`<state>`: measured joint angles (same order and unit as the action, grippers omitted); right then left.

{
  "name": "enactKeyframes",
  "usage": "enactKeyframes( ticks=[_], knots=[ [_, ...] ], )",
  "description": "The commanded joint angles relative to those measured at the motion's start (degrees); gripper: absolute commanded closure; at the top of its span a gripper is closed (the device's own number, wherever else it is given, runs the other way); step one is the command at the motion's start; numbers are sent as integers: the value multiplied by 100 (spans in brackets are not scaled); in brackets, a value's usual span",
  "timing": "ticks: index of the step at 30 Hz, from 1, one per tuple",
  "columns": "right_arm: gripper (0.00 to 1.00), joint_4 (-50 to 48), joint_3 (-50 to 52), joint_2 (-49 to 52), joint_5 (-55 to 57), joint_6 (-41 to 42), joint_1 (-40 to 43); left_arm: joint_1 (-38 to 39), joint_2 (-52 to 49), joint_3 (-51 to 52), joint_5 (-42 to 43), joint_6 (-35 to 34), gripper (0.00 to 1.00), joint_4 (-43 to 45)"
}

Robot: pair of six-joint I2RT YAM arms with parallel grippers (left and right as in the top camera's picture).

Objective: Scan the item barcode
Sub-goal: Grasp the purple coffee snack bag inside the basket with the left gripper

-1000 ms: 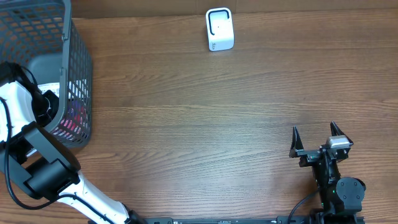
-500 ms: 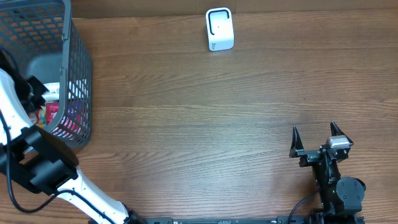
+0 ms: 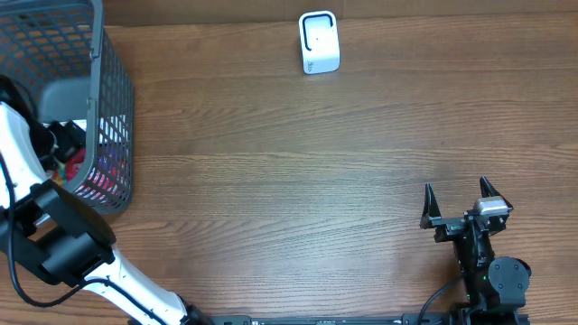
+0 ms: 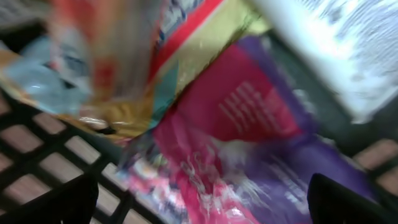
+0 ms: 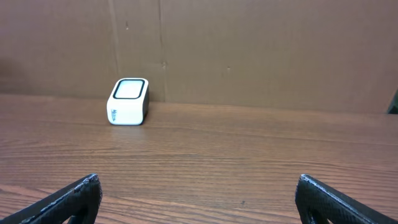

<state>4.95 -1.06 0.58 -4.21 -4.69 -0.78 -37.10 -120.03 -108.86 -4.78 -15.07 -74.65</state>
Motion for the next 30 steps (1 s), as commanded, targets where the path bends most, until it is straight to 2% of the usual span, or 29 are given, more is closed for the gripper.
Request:
enactKeyframes(
  ticks=[1,11,12,15,16,17,18,19,24,30],
  knots=[
    [0,-35,57,-42,17,22,15,37,31,533,-55,-35,0,350],
    [0,-35,57,-42,17,22,15,37,31,1888,-50,-35,0,1635],
    [0,-35,57,-42,17,22,15,37,31,1971,-52,-33,3,1703],
    [0,-35,57,-42,17,22,15,37,31,2070,-50,-35,31,1777],
    [0,-35,57,-42,17,22,15,37,31,2068,-48,-35,47,1775],
    [0,-35,57,-42,17,22,15,37,31,2068,-48,-35,55,1773],
    [0,-35,57,-42,17,22,15,37,31,2068,-48,-33,67,1766],
    [0,-35,57,-42,17,22,15,37,31,2068,-48,-35,96,1766],
    [0,-35,57,-42,17,22,15,35,50,1893,-4,-98,96,1528],
    [0,-35,57,-42,17,22,15,37,367,656,37,-256,96,739]
  ],
)
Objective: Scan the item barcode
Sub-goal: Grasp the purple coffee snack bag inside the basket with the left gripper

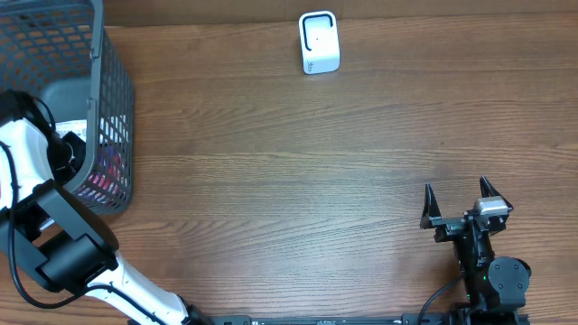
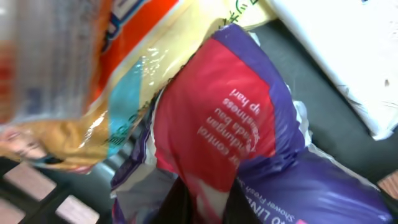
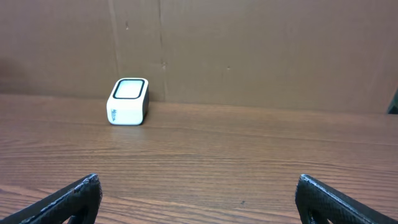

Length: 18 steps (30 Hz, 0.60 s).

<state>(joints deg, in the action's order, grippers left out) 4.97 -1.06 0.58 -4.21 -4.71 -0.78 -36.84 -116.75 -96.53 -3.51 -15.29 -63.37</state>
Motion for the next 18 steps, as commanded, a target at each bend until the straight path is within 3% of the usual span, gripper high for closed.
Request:
enactKeyframes(
  ticks=[1,11,13,16,18],
  knots=[
    [0,-37,57,-42,17,24,15,11,173,-767,-87,-326,96,-457],
    [0,-37,57,-42,17,24,15,11,1429,-968,-103,-531,96,-271],
    [0,-37,57,-42,17,24,15,11,1322,-927,-155,-529,79,-402],
    [0,-37,57,-42,17,24,15,11,1036,-750,-291,-531,21,-505],
    [0,-37,57,-42,17,24,15,11,813,-686,-356,-529,4,-546]
  ],
)
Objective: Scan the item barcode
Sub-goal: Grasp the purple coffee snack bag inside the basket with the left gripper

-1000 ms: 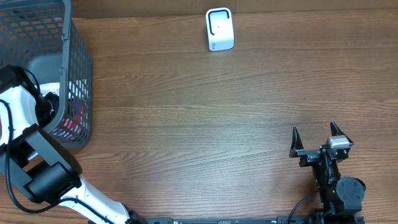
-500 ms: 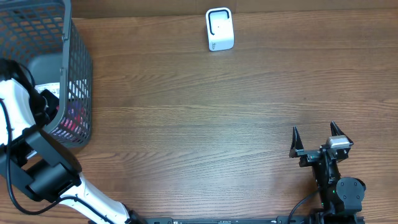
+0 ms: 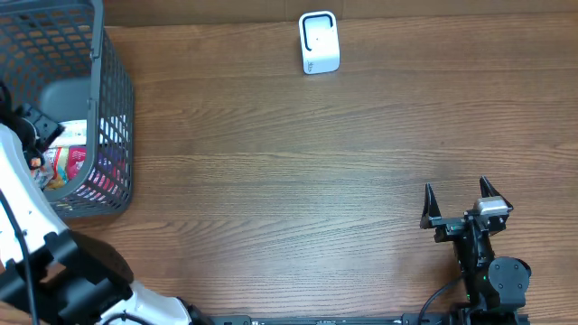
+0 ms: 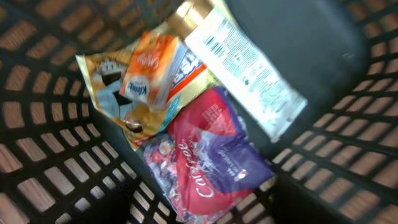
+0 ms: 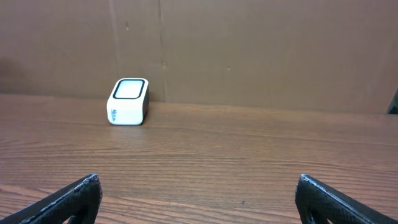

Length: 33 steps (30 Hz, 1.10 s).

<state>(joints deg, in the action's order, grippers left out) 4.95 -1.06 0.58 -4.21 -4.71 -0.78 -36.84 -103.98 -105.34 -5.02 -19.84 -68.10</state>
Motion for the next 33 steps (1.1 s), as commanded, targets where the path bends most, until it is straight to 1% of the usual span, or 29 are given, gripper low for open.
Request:
enactKeyframes(
  ticks=[1,14,17,19,21,22,23,24,26,27,28,33],
  knots=[
    [0,-35,57,-42,17,24,15,11,-640,201,-251,-76,0,-103],
    [0,-35,57,-42,17,24,15,7,-2138,201,-306,-74,0,83],
    [0,-35,57,-42,17,24,15,11,-2608,201,-157,-26,0,57],
    [0,-35,57,-42,17,24,15,11,-2889,201,197,273,0,33],
    [0,-35,57,-42,17,24,15,11,-2999,201,343,452,6,-7],
    [0,-35,57,-42,17,24,15,11,-3036,201,334,490,14,-31],
    [0,-35,57,-42,17,24,15,11,-3036,201,313,507,30,-46],
    [0,-35,57,-42,17,24,15,11,-3036,199,310,507,36,-46],
    [0,-35,57,-42,17,24,15,9,-3027,173,310,511,59,-98],
    [0,-35,57,-42,17,24,15,7,-3025,166,313,520,79,-111],
    [0,-35,57,-42,17,24,15,7,-3025,160,313,542,96,-142],
    [0,-35,57,-42,17,24,15,2,-3023,-42,310,597,96,-437]
  ],
)
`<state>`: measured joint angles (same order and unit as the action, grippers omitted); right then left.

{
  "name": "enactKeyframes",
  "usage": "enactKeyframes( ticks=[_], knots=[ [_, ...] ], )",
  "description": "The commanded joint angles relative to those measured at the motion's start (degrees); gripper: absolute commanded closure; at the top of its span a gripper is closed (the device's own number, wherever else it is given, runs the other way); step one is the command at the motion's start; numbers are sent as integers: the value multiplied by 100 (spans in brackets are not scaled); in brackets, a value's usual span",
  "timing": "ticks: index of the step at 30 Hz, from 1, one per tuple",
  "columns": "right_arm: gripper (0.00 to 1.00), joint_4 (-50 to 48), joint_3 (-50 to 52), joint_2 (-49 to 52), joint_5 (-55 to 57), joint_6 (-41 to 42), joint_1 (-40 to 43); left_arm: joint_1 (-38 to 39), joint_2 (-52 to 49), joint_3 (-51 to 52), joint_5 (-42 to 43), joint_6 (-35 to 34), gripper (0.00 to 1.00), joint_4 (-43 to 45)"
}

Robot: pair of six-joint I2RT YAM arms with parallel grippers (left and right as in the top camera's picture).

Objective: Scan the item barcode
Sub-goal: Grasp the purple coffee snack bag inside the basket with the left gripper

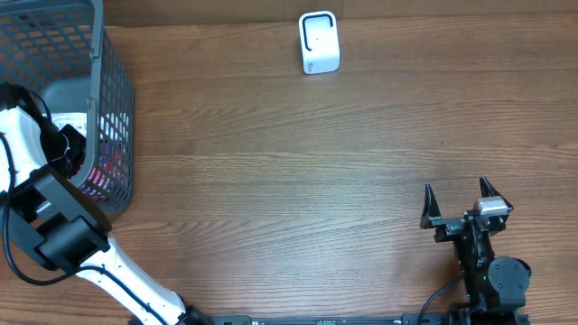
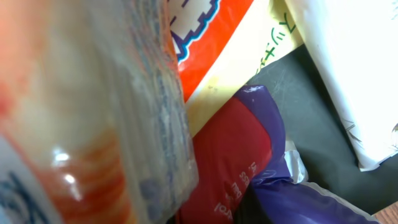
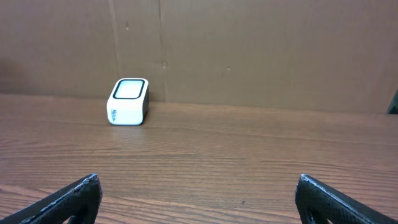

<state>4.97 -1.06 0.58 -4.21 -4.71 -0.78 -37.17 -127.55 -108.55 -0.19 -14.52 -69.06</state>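
Note:
A grey wire basket [image 1: 113, 99] stands at the table's left edge. My left gripper [image 1: 67, 144] is down inside it. The left wrist view is filled from very close by an orange and clear packet [image 2: 81, 124], a red and purple pouch [image 2: 242, 162], a yellow packet [image 2: 249, 56] and a white packet [image 2: 348, 74]. Its fingers cannot be made out among them. The white scanner [image 1: 318, 42] stands at the far middle of the table, also seen as the scanner [image 3: 129, 101]. My right gripper [image 1: 461, 206] rests open near the front right with nothing in it.
A brown cardboard wall [image 3: 249, 50] runs behind the scanner. Bare wooden table [image 1: 298, 181] lies between the basket, the scanner and the right arm.
My left gripper was raised at the basket's left rim, with all the packets in view below. Now it is low in the basket, pressed close to the packets. The right arm has not moved.
My left gripper was open low in the basket over the red and purple pouch. Then it sat right at that pouch with its fingers close together. Then it was up high with the packets lying in the basket, and now it is down among them again.

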Motion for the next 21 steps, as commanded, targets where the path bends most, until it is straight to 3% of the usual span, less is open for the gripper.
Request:
enactKeyframes(
  ticks=[1,7,12,21],
  knots=[
    [0,-37,57,-42,17,24,15,33,-662,146,-173,63,96,-450],
    [0,-37,57,-42,17,24,15,35,-658,-968,-168,57,96,-1198],
    [0,-37,57,-42,17,24,15,28,-656,-2605,-168,39,96,-2022],
    [0,-37,57,-42,17,24,15,37,-529,-4522,-107,-96,96,-2776]
  ],
)
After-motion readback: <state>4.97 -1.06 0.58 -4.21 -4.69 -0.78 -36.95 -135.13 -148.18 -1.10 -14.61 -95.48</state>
